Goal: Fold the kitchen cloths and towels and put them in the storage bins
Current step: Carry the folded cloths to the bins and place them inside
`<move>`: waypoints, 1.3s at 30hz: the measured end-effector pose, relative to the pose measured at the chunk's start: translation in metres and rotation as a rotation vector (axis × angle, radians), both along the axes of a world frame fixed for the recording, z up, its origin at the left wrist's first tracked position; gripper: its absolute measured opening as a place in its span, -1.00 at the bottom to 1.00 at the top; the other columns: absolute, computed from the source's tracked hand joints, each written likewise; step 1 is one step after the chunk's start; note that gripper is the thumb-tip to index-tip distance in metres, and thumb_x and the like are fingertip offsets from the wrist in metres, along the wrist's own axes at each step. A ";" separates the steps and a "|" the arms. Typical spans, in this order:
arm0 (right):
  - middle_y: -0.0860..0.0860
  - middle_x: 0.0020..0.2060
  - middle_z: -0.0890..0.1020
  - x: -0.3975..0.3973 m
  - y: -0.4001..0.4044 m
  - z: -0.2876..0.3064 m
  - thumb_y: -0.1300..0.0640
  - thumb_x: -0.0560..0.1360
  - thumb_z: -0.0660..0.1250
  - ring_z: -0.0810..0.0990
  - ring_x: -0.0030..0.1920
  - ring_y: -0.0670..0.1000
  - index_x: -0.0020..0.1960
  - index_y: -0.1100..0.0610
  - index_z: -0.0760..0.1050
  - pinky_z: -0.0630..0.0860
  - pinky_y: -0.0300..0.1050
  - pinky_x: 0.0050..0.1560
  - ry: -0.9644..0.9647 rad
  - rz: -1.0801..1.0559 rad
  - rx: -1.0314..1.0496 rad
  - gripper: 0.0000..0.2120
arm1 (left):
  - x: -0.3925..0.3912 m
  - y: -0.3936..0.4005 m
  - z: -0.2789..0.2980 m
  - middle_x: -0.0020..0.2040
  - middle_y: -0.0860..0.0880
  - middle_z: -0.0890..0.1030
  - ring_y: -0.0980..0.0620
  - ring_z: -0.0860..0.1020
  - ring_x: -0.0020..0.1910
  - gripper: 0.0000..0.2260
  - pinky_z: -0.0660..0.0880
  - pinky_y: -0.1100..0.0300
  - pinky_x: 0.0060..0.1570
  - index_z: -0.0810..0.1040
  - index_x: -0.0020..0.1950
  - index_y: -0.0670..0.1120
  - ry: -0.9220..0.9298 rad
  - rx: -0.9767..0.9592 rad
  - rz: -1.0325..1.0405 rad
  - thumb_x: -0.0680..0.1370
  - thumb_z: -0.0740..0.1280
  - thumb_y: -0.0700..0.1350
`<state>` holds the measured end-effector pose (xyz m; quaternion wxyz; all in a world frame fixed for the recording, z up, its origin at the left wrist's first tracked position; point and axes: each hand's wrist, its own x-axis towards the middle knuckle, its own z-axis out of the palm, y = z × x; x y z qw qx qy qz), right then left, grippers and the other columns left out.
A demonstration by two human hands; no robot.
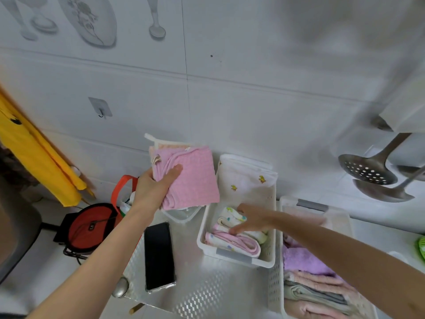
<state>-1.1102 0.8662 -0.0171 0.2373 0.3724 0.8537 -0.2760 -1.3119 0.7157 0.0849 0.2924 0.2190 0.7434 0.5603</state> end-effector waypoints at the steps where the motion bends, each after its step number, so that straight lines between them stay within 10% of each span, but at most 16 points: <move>1: 0.03 0.37 0.39 0.001 -0.002 -0.002 -0.29 0.35 0.38 0.39 0.32 0.09 0.42 0.12 0.25 0.34 -0.07 0.29 -0.037 -0.006 0.024 -0.20 | 0.000 -0.002 0.000 -0.19 0.08 0.57 0.13 0.53 -0.21 -0.84 0.37 0.28 -0.38 0.48 -0.16 0.02 0.012 0.019 -0.018 0.47 0.41 0.04; 6: 0.10 0.29 0.47 -0.005 -0.015 0.003 -0.06 0.47 0.31 0.44 0.29 0.14 0.36 0.17 0.35 0.38 -0.06 0.24 0.024 0.002 0.070 -0.46 | -0.008 -0.019 0.006 -0.11 0.14 0.68 0.22 0.63 -0.13 -0.76 0.49 0.40 -0.24 0.57 0.02 0.02 0.279 0.132 -0.331 0.40 0.51 -0.10; 11: 0.10 0.40 0.37 -0.001 -0.051 0.014 -0.02 0.54 0.24 0.36 0.36 0.13 0.48 0.14 0.16 0.30 -0.08 0.28 0.084 0.134 0.080 -0.42 | -0.005 0.009 0.012 -0.15 -0.04 0.62 -0.06 0.60 -0.15 -0.55 0.56 -0.07 -0.13 0.49 0.00 -0.04 0.575 0.032 -0.610 0.29 0.46 0.20; 17: 0.09 0.46 0.29 0.022 -0.065 0.033 -0.13 0.59 0.16 0.27 0.44 0.10 0.52 0.14 0.12 0.19 -0.10 0.40 0.154 0.007 -0.047 -0.39 | 0.020 0.051 -0.011 -0.05 0.01 0.64 0.10 0.60 -0.07 -0.69 0.50 0.26 -0.10 0.50 0.10 -0.09 0.370 0.126 -0.604 0.44 0.48 -0.07; 23: -0.04 -0.23 0.61 0.052 -0.054 0.094 -0.10 0.40 0.45 0.55 -0.21 -0.04 -0.15 0.05 0.52 0.44 -0.17 -0.17 0.644 -0.266 0.492 -0.76 | 0.019 0.069 -0.012 -0.13 0.08 0.63 0.15 0.59 -0.14 -0.58 0.49 0.29 -0.18 0.48 0.20 -0.13 0.349 0.090 -0.735 0.42 0.50 -0.05; 26: 0.02 0.24 0.48 0.055 -0.029 0.131 -0.13 0.17 0.59 0.40 0.26 -0.04 0.31 0.07 0.38 0.29 -0.20 0.28 0.949 -0.255 0.645 -0.20 | 0.017 0.071 -0.004 -0.12 -0.02 0.66 0.02 0.62 -0.11 -0.66 0.53 0.10 -0.10 0.52 0.10 -0.12 0.335 0.112 -0.861 0.40 0.52 -0.06; 30: -0.13 0.43 0.19 0.042 -0.010 0.136 -0.16 0.15 0.60 0.13 0.44 -0.18 0.54 0.09 -0.16 -0.04 -0.09 0.51 0.647 -0.065 0.372 0.26 | 0.027 0.078 0.007 -0.12 0.10 0.67 0.20 0.62 -0.12 -0.73 0.48 0.35 -0.13 0.54 0.05 -0.11 0.305 0.134 -0.941 0.42 0.51 -0.14; 33: -0.07 0.11 0.55 0.039 -0.003 0.129 -0.03 0.24 0.58 0.55 0.05 0.01 0.40 0.07 0.17 0.49 -0.08 0.06 0.610 -0.177 0.281 -0.12 | 0.038 0.085 0.011 -0.17 0.03 0.63 0.19 0.56 -0.19 -0.75 0.44 0.36 -0.17 0.53 0.03 -0.13 0.305 0.174 -0.938 0.42 0.50 -0.17; 39: -0.01 -0.27 0.53 0.054 0.015 0.130 0.02 0.33 0.44 0.52 -0.24 0.07 -0.05 0.13 0.35 0.44 -0.06 -0.25 0.562 -0.407 0.454 -0.66 | 0.039 0.093 -0.019 0.14 0.09 0.54 0.16 0.50 0.13 -0.52 0.39 0.34 0.07 0.43 0.28 -0.03 0.392 0.009 -0.826 0.42 0.49 0.00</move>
